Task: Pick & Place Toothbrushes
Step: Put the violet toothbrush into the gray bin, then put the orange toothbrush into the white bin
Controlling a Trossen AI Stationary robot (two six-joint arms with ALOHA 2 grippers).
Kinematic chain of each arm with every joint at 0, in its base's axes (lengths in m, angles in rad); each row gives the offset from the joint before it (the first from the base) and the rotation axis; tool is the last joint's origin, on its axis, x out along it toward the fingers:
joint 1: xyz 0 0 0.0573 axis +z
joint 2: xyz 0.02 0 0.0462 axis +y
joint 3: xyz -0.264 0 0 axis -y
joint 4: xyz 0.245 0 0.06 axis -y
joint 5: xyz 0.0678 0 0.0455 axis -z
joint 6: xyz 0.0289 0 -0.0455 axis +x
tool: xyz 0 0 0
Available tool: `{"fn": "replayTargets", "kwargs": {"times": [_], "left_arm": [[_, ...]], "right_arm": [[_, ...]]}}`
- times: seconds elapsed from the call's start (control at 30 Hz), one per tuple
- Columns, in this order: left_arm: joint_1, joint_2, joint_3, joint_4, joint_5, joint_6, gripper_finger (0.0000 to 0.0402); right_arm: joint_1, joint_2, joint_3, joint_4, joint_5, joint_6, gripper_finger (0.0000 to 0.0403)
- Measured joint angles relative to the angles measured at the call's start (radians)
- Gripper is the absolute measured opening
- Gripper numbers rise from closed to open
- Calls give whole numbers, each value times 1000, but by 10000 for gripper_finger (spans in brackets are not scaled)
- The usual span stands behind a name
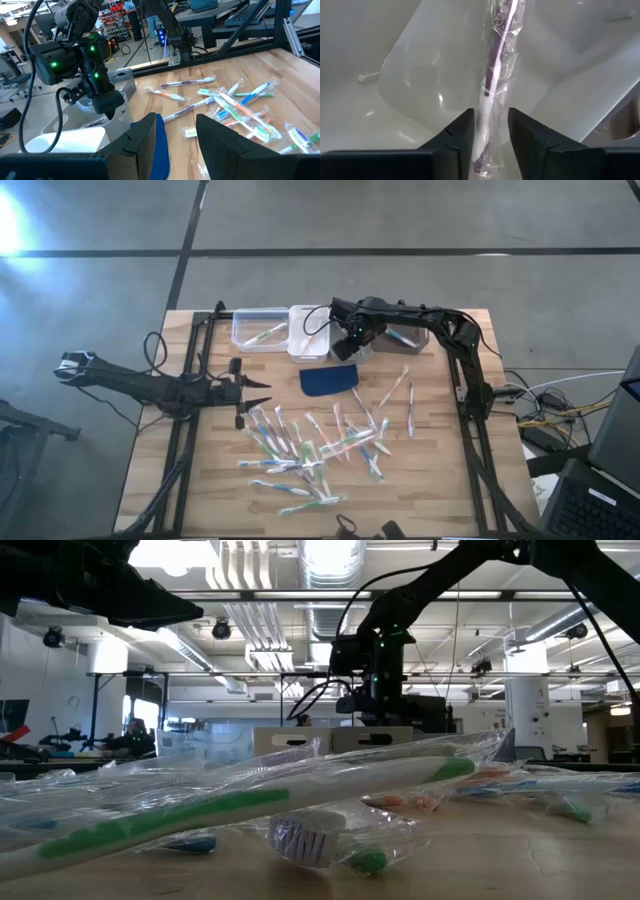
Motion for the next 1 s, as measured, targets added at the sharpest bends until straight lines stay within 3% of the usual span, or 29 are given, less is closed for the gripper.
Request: {"fn": "replayTargets", "kwargs": {"times": [0.27,0.53,1.0], "left_arm": [[0,0,0,0,0,0,147],[0,0,0,0,0,0,147],[0,0,0,0,0,0,147]], "right_arm": [[-2,-11,68,-86,0,-34,166],[1,-33,139,-155,0,-46,187],[68,-272,127,-170,38,-53,128]]}}
